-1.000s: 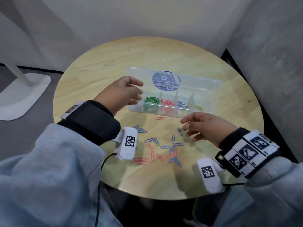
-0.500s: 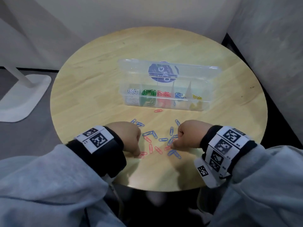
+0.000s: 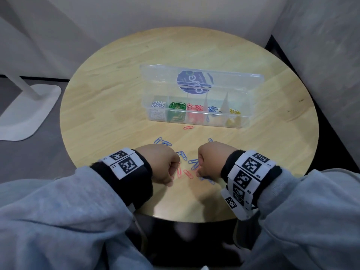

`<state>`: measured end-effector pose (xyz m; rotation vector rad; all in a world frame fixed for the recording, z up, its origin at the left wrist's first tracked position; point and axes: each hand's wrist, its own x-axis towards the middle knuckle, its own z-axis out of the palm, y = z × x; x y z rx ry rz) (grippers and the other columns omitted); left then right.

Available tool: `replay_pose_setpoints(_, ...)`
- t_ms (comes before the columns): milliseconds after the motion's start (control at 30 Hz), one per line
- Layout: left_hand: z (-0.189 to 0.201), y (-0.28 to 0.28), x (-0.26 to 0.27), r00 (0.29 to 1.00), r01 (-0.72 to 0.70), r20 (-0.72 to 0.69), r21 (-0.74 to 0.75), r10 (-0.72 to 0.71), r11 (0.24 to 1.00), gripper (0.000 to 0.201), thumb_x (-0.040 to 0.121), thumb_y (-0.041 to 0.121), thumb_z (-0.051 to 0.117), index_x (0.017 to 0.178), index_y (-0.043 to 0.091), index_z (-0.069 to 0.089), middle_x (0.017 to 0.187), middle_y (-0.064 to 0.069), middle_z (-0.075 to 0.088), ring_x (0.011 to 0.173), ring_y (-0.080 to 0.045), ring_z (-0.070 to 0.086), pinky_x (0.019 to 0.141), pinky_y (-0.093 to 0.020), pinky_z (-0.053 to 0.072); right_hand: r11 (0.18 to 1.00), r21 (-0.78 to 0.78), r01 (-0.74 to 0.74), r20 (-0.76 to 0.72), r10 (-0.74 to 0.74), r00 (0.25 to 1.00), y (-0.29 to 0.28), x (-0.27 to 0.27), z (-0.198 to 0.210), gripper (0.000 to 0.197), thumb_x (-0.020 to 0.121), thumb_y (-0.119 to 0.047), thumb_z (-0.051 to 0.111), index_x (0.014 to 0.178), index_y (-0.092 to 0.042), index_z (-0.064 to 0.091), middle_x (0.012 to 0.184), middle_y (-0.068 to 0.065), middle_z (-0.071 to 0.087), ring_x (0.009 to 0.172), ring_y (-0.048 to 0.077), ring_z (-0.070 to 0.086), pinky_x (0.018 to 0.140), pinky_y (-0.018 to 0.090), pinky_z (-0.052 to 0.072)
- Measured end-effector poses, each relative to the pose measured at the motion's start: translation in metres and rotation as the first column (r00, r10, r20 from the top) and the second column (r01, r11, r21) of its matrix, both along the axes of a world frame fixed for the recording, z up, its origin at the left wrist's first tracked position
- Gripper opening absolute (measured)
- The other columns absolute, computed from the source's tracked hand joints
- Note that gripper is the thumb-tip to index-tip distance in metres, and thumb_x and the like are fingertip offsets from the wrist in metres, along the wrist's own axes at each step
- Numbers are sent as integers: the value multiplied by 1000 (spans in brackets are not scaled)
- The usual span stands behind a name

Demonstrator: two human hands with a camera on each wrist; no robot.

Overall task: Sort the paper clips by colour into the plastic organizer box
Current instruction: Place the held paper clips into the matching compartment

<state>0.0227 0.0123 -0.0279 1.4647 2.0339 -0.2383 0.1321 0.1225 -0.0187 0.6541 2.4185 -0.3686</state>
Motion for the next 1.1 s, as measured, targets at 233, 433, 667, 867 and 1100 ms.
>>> replay_pose_setpoints(233,2,-2,-3,997,42,61,-22,-40,999,22,70,32,76,83,27,58,74,9,57,74,-16,53,64,-25,37,1000,3,-16,-70,17,997,2,2,-2,28,86,-24,59,105,-4,66,110,11,68,102,27,63,77,28,45)
replay_pose_setpoints(433,1,-6,-4,996,69,48,-1,-69,998,15,73,22,67,82,29,56,66,9,50,72,-16,50,66,-27,39,999,40,24,-77,-20,997,6,3,-2,28,83,-27,64,103,-6,64,101,7,66,95,25,61,75,29,45)
replay_pose_setpoints(667,1,-3,-10,997,68,41,-38,-66,997,15,71,23,74,75,28,61,61,11,51,68,-13,51,55,-23,34,998,60,14,-22,-12,1000,9,1,-5,24,85,-22,59,102,-8,69,107,7,70,100,24,65,81,29,50)
replay_pose_setpoints(867,-2,-5,-6,999,51,-11,-36,-51,998,9,75,31,69,74,27,61,69,9,56,71,-15,53,64,-24,39,997,60,-44,19,43,999,5,4,0,26,88,-20,52,106,-8,66,109,8,68,101,25,63,75,28,44)
replay_pose_setpoints(1100,3,-5,0,997,62,-38,4,-62,998,7,75,24,66,75,26,59,68,7,53,69,-17,49,61,-23,36,995,-94,43,-98,-52,994,7,5,4,11,79,-12,61,76,-20,56,85,-2,64,84,19,59,77,28,49)
